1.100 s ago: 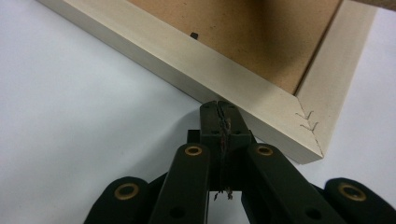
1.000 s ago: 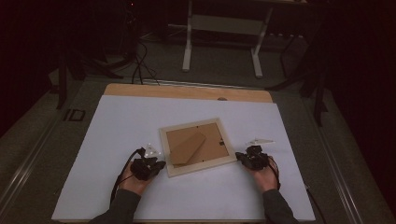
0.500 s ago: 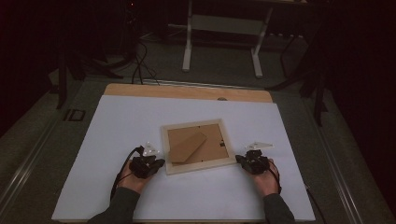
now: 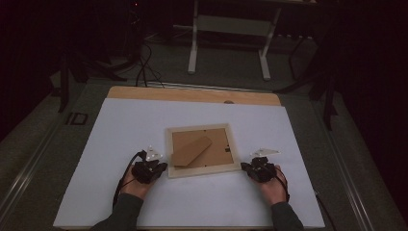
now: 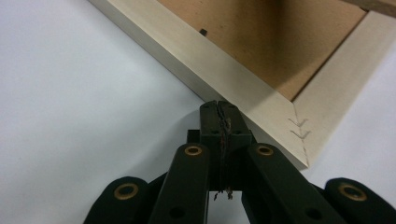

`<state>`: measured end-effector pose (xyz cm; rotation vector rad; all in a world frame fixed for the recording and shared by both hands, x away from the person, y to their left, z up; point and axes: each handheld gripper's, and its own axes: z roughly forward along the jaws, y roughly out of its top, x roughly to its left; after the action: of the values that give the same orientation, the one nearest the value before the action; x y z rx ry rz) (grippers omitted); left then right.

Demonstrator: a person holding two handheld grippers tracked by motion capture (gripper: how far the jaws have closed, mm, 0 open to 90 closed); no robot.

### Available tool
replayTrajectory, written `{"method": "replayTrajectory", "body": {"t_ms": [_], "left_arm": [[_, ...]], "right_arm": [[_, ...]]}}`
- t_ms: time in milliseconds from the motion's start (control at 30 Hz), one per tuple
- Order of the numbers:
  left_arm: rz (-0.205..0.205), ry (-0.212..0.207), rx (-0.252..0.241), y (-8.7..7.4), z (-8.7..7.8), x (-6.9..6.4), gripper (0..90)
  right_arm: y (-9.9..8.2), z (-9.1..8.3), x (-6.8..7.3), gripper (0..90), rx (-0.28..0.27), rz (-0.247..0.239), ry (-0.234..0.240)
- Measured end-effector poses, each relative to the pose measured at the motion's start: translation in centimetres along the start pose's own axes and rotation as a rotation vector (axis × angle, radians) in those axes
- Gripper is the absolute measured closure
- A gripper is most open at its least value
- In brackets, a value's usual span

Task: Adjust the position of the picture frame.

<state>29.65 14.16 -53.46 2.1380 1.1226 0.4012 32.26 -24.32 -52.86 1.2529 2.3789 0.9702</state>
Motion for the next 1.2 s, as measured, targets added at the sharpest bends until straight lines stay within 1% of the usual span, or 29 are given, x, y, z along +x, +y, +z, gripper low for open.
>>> {"method": "replayTrajectory", "body": {"t_ms": [200,300,433,567,733,800,967,1067,1133,1200], "left_arm": [[-0.013,0.000,-0.018,0.2,0.4,0.4,90.0],[-0.012,-0.003,-0.030,0.2,0.5,0.6,90.0],[-0.015,-0.005,-0.035,0.2,0.6,0.8,90.0],[-0.011,0.006,-0.035,0.2,0.6,0.7,90.0],[-0.049,0.027,-0.048,0.3,0.9,1.1,90.0],[-0.058,0.023,-0.052,0.3,0.9,1.3,90.0],[-0.055,0.029,-0.053,0.3,0.9,1.2,90.0],[-0.047,0.024,-0.045,0.2,0.7,1.2,90.0],[-0.043,0.024,-0.039,0.1,0.5,1.2,89.6],[-0.047,0.019,-0.034,0.1,0.4,1.2,87.8]], "right_arm": [[-0.2,-0.3,0.2,90.0,0.005,0.002,-0.001],[-0.3,-0.4,0.5,90.0,0.008,0.006,-0.010],[-0.5,-0.5,1.1,90.0,0.012,-0.007,-0.038],[-0.6,-0.6,1.2,90.0,0.010,0.001,-0.037],[-0.6,-0.6,1.5,90.0,0.012,-0.007,-0.025],[-0.6,-0.6,1.7,90.0,0.011,-0.012,-0.024],[-0.6,-0.4,1.7,90.0,0.004,-0.009,-0.030],[-0.6,-0.4,1.8,90.0,0.006,-0.017,-0.036],[-0.6,-0.4,1.9,90.0,0.004,-0.023,-0.032],[-0.6,-0.3,1.8,90.0,0.003,-0.024,-0.030]]}}
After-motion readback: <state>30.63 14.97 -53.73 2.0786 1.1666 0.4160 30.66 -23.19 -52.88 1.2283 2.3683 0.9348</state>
